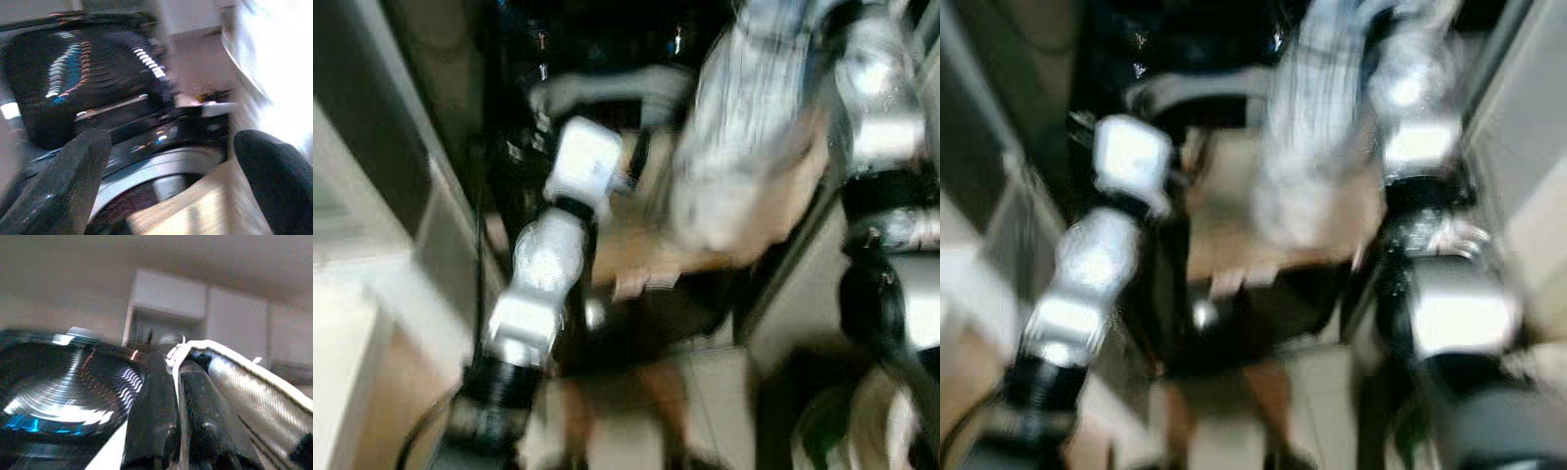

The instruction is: Clothes washing

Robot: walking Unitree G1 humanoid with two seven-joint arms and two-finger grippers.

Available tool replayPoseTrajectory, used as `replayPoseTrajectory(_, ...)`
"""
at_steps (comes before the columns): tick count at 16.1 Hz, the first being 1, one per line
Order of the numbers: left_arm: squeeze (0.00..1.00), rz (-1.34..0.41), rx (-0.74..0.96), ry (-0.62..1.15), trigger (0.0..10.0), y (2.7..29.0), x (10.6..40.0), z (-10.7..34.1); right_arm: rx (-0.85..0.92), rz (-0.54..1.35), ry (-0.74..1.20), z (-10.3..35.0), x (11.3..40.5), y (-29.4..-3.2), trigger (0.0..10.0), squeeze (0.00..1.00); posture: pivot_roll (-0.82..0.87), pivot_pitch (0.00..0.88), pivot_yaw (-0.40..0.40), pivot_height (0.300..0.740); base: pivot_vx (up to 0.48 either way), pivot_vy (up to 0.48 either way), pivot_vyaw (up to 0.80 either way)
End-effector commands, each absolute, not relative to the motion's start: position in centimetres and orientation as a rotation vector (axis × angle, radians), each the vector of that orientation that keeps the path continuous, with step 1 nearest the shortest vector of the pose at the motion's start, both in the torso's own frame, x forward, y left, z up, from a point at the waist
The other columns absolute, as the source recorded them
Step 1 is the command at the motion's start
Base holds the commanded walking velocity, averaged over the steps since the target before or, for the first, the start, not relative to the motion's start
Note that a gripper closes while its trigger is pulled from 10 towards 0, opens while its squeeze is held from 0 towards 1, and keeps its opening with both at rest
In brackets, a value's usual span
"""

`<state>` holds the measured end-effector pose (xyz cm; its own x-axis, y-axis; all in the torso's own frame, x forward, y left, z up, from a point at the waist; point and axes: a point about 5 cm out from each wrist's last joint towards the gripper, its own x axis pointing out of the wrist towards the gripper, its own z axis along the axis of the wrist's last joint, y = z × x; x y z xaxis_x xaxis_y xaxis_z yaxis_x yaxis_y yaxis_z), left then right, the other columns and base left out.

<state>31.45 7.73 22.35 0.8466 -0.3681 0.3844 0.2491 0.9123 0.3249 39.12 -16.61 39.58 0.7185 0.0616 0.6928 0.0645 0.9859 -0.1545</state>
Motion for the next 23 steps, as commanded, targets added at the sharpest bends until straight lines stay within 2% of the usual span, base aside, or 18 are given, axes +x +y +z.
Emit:
replayPoseTrajectory(1, 0.00, -0.316, 0.276, -0.470, 10.0, 8.3, 31.7, 22.8, -0.210, 0.029, -0.888, 44.9, 37.9, -15.2, 10.0, 0.00, -0.02, 0.000, -0.018, 0.740, 0.480, 0.000, 0.00)
replayPoseTrajectory(4, 0.00, -0.297, 0.259, -0.474, 10.0, 8.4, 31.5, 22.8, -0.282, -0.063, -0.860, 49.0, 37.6, -14.9, 10.0, 0.00, 0.00, 0.000, -0.039, 0.740, 0.480, 0.000, 0.00)
replayPoseTrajectory(6, 0.00, -0.245, 0.247, -0.469, 10.0, 8.8, 31.5, 22.8, -0.346, -0.061, -0.822, 50.1, 37.5, -13.3, 10.0, 0.00, 0.03, 0.000, -0.055, 0.740, 0.240, 0.000, 0.00)
replayPoseTrajectory(7, 0.00, -0.202, 0.252, -0.476, 10.0, 9.1, 31.2, 22.8, -0.438, -0.073, -0.786, 49.9, 37.8, -11.9, 10.0, 0.00, 0.06, 0.000, -0.080, 0.740, 0.000, 0.000, 0.00)
replayPoseTrajectory(9, 0.00, -0.185, 0.237, -0.494, 10.0, 9.4, 30.6, 23.3, -0.628, -0.136, -0.799, 48.8, 38.2, -11.0, 10.0, 0.00, 0.09, 0.000, -0.107, 0.740, 0.000, 0.000, 0.00)
replayPoseTrajectory(12, 0.00, -0.180, 0.236, -0.514, 10.0, 10.3, 29.2, 24.2, -0.939, -0.179, -0.677, 44.5, 40.2, -10.4, 10.0, 0.00, 0.16, 0.000, -0.150, 0.740, 0.000, 0.000, 0.00)
replayPoseTrajectory(15, 0.00, -0.139, 0.268, -0.497, 10.0, 11.3, 28.2, 24.4, -1.307, 0.004, -0.476, 36.3, 42.2, -8.8, 10.0, 0.00, 0.21, 0.000, -0.179, 0.740, 0.000, 0.000, 0.00)
replayPoseTrajectory(16, 0.00, -0.123, 0.275, -0.480, 10.0, 11.6, 27.8, 24.2, -1.531, 0.100, -0.424, 32.7, 42.5, -8.1, 10.0, 0.00, 0.21, 0.000, -0.181, 0.740, 0.000, 0.000, 0.00)
replayPoseTrajectory(17, 0.00, -0.121, 0.282, -0.465, 10.0, 11.8, 27.6, 24.1, -1.682, 0.155, -0.371, 30.4, 42.6, -8.2, 10.0, 0.00, 0.22, 0.000, -0.184, 0.740, 0.000, 0.000, 0.00)
replayPoseTrajectory(18, 0.00, -0.133, 0.298, -0.435, 10.0, 11.8, 27.3, 23.8, -1.521, 0.179, -0.231, 28.7, 42.8, -9.3, 10.0, 0.00, 0.22, 0.000, -0.186, 0.740, 0.000, 0.000, 0.00)
replayPoseTrajectory(19, 0.00, -0.137, 0.301, -0.428, 10.0, 11.8, 27.3, 23.7, -1.319, 0.168, -0.177, 28.5, 42.9, -9.7, 10.0, 0.00, 0.22, 0.000, -0.186, 0.740, 0.000, 0.000, 0.00)
replayPoseTrajectory(20, 0.00, -0.142, 0.304, -0.419, 10.0, 11.8, 27.3, 23.6, -0.912, 0.125, -0.105, 28.7, 43.0, -10.6, 10.0, 0.00, 0.22, 0.000, -0.185, 0.740, 0.000, 0.000, 0.00)
replayPoseTrajectory(22, 0.00, -0.151, 0.302, -0.398, 10.0, 11.7, 27.1, 23.5, -0.355, 0.072, -0.037, 28.8, 43.2, -11.8, 10.0, 0.00, 0.21, 0.002, -0.173, 0.740, 0.000, 0.000, 0.00)
replayPoseTrajectory(23, 0.00, -0.155, 0.299, -0.392, 10.0, 11.7, 27.2, 23.5, -0.234, 0.055, -0.023, 28.8, 43.2, -12.2, 10.0, 0.00, 0.21, 0.003, -0.170, 0.740, 0.000, 0.000, 0.00)
